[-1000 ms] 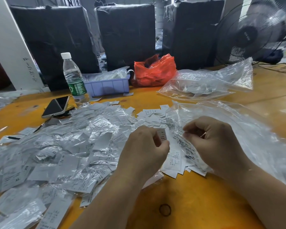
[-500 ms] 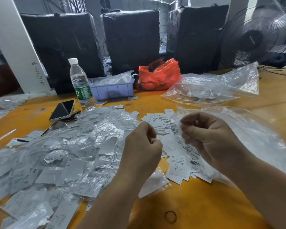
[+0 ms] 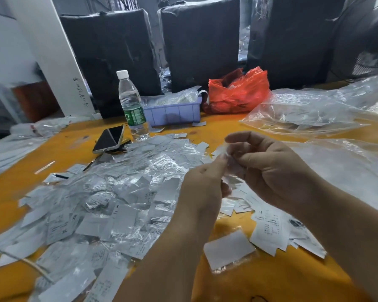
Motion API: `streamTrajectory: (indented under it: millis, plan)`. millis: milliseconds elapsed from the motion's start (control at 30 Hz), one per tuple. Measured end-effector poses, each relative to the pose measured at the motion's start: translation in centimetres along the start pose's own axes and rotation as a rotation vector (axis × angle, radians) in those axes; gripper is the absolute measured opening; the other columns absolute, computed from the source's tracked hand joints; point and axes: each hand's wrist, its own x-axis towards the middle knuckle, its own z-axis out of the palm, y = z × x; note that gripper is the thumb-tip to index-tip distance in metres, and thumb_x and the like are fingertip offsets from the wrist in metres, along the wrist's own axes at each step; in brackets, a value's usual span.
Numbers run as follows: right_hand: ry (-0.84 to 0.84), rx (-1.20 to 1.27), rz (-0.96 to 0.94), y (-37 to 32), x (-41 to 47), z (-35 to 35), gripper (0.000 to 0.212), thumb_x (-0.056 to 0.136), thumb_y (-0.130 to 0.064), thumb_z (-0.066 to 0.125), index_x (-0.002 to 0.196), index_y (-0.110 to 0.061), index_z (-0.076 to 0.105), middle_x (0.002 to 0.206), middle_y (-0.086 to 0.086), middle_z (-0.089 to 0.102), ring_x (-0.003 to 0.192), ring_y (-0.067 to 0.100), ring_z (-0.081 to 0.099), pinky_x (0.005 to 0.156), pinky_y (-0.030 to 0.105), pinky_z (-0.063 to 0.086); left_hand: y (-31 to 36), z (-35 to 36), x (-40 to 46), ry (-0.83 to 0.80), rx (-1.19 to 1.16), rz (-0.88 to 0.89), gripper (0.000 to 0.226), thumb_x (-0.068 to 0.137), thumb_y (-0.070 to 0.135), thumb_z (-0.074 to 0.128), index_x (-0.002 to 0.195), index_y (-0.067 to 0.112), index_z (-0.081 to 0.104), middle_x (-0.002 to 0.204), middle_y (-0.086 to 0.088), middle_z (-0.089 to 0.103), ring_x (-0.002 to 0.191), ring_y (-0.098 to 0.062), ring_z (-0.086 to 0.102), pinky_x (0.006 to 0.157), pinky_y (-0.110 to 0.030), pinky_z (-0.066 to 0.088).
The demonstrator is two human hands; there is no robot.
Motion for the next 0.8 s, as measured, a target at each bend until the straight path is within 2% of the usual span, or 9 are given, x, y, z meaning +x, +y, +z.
streamTrajectory:
  millis: [67, 133, 267, 367, 500, 567, 633, 800]
  plan:
    - [0.015, -0.018, 0.005, 0.1, 0.0, -0.3, 0.039, 0.088, 0.024, 0.035, 0.101, -0.001, 0.062, 0.074, 0.008, 0.059, 0.065, 0.016, 0.063, 0.07, 0.026, 0.058, -0.1, -0.2, 0.1, -0.004, -0.015, 0.021, 0.03, 0.091, 0.034, 0.064, 0.068, 0.016, 0.073, 0.063, -0.002, 0.062, 0.068, -0.017, 0.059, 0.083, -0.042, 0.057]
    - [0.053, -0.102, 0.018, 0.1, -0.2, -0.6, 0.041, 0.087, 0.025, 0.036, 0.102, -0.002, 0.063, 0.079, 0.01, 0.058, 0.065, 0.017, 0.062, 0.067, 0.024, 0.059, -0.2, -0.4, 0.2, 0.011, -0.018, 0.04, 0.02, 0.091, 0.023, 0.066, 0.073, 0.015, 0.072, 0.068, -0.001, 0.066, 0.071, -0.015, 0.061, 0.075, -0.033, 0.058]
    - [0.127, -0.233, 0.099, 0.2, -0.6, -0.9, 0.051, 0.08, 0.031, 0.029, 0.103, 0.0, 0.062, 0.078, 0.011, 0.055, 0.064, 0.017, 0.057, 0.064, 0.028, 0.059, -0.2, -1.0, 0.2, 0.056, 0.011, 0.096, 0.012, 0.087, 0.019, 0.07, 0.076, 0.017, 0.07, 0.069, 0.003, 0.067, 0.066, -0.008, 0.061, 0.064, -0.02, 0.053]
    - [0.093, -0.216, 0.187, 0.1, -0.7, -0.8, 0.049, 0.078, 0.029, 0.028, 0.104, 0.003, 0.06, 0.074, 0.012, 0.054, 0.064, 0.02, 0.055, 0.064, 0.032, 0.059, -0.1, -1.4, 0.2, 0.05, 0.081, 0.139, 0.01, 0.085, 0.02, 0.073, 0.075, 0.016, 0.07, 0.069, 0.001, 0.065, 0.065, -0.01, 0.06, 0.065, -0.023, 0.054]
    - [-0.012, -0.174, 0.254, -0.2, -0.5, -1.0, 0.02, 0.085, 0.012, 0.046, 0.098, 0.0, 0.055, 0.074, 0.012, 0.055, 0.058, 0.017, 0.055, 0.062, 0.033, 0.055, 0.0, -1.5, 0.0, 0.01, 0.156, 0.16, 0.012, 0.078, 0.025, 0.079, 0.073, 0.018, 0.071, 0.071, -0.003, 0.065, 0.069, -0.015, 0.06, 0.074, -0.035, 0.052]
    - [-0.075, -0.267, 0.288, -0.3, -0.6, -1.4, 0.008, 0.085, 0.001, 0.059, 0.092, -0.003, 0.058, 0.071, 0.01, 0.056, 0.057, 0.017, 0.055, 0.062, 0.032, 0.054, 0.1, -1.5, 0.0, -0.009, 0.158, 0.157, 0.021, 0.069, 0.037, 0.082, 0.071, 0.019, 0.071, 0.068, 0.001, 0.065, 0.068, -0.012, 0.061, 0.074, -0.033, 0.053]
    - [-0.124, -0.3, 0.315, -0.4, -0.7, -1.6, 0.006, 0.079, -0.008, 0.065, 0.083, -0.005, 0.061, 0.065, 0.008, 0.056, 0.055, 0.017, 0.054, 0.059, 0.03, 0.053, 0.2, -1.6, 0.1, -0.011, 0.136, 0.146, 0.033, 0.058, 0.046, 0.08, 0.073, 0.018, 0.071, 0.068, 0.002, 0.065, 0.067, -0.011, 0.061, 0.071, -0.03, 0.054]
    - [-0.134, -0.304, 0.301, -0.5, -0.7, -1.8, 0.002, 0.076, -0.011, 0.065, 0.076, -0.009, 0.064, 0.062, 0.006, 0.056, 0.051, 0.014, 0.052, 0.053, 0.028, 0.051, 0.3, -1.7, 0.2, -0.028, -0.007, 0.081, 0.03, 0.067, 0.034, 0.076, 0.083, 0.009, 0.07, 0.075, -0.003, 0.066, 0.067, -0.014, 0.062, 0.067, -0.024, 0.053]
